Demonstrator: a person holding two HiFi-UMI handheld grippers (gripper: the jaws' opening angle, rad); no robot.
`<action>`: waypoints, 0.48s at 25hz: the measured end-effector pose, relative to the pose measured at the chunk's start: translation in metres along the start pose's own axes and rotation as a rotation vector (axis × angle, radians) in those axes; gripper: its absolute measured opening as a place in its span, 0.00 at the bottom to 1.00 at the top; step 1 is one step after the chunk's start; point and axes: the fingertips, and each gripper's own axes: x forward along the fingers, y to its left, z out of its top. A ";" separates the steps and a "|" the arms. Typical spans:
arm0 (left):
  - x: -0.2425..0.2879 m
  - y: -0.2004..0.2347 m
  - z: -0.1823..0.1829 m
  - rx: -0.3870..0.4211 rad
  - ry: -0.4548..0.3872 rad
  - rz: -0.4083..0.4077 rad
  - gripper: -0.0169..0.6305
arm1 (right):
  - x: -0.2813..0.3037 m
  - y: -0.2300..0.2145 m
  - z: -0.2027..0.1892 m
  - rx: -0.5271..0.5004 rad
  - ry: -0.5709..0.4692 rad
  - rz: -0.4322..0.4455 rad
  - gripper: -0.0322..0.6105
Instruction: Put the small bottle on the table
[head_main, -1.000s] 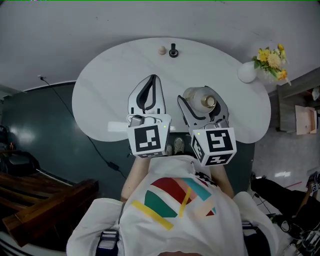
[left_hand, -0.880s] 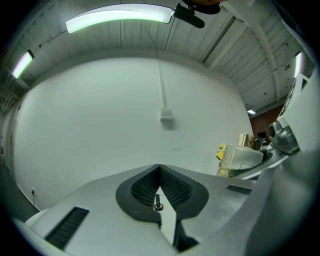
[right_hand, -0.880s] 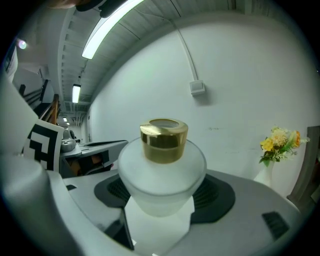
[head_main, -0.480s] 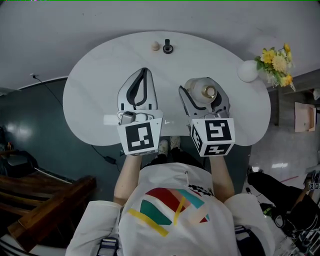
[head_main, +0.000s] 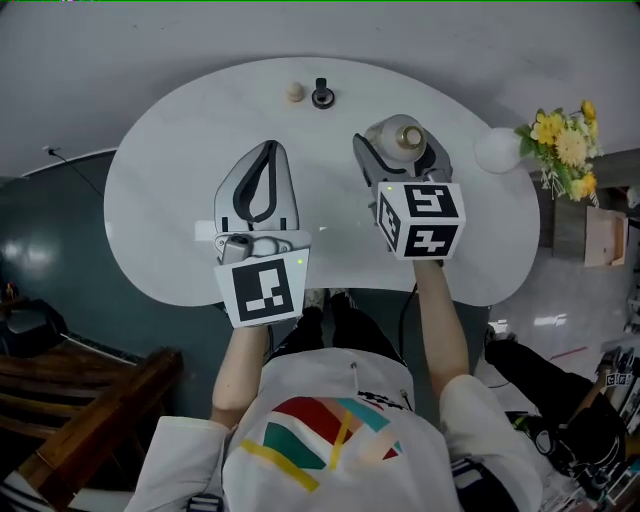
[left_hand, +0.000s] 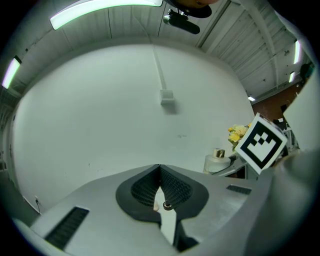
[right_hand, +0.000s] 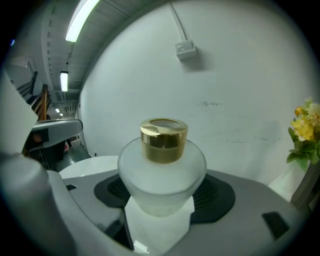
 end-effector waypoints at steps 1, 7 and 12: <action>0.002 0.001 0.000 0.003 0.002 0.001 0.05 | 0.009 -0.003 -0.002 -0.014 0.011 -0.001 0.58; 0.006 0.007 0.001 -0.016 0.022 0.036 0.05 | 0.054 -0.012 -0.020 -0.098 0.080 0.010 0.58; 0.007 0.005 -0.017 -0.044 0.066 0.053 0.05 | 0.087 -0.016 -0.038 -0.133 0.138 0.019 0.58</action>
